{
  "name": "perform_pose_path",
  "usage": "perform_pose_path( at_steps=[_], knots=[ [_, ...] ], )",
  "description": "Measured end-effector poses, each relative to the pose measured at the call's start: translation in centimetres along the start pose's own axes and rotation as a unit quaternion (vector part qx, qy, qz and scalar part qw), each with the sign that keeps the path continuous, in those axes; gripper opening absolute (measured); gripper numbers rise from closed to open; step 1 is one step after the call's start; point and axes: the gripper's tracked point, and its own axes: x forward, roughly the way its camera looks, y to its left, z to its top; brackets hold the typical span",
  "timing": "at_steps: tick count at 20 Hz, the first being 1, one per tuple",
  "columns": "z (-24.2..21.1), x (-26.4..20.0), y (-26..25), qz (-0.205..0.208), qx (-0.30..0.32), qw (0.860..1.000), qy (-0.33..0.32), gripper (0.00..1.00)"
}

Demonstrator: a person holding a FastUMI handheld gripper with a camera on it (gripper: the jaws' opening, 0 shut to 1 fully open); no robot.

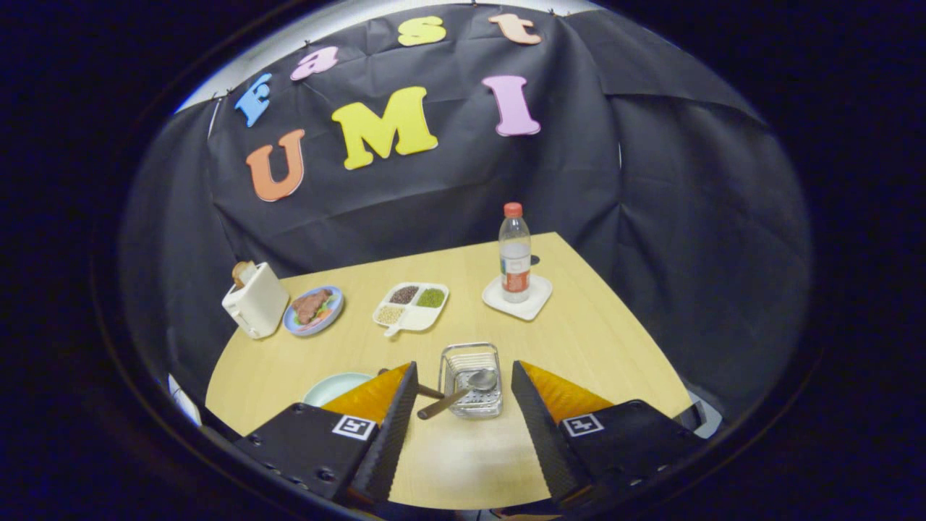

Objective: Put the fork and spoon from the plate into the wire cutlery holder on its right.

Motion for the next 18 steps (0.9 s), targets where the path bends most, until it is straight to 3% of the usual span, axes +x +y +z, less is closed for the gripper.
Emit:
perform_pose_path(
  at_steps=[4,10,18],
  knots=[
    [1.4,-4.1,2.7,-0.009,-0.018,0.998,-0.062,0.8],
    [2.0,-10.2,7.7,0.007,-0.033,0.991,-0.128,0.96],
    [0.9,-19.2,11.5,-0.005,-0.066,0.973,-0.219,0.95]
  ],
)
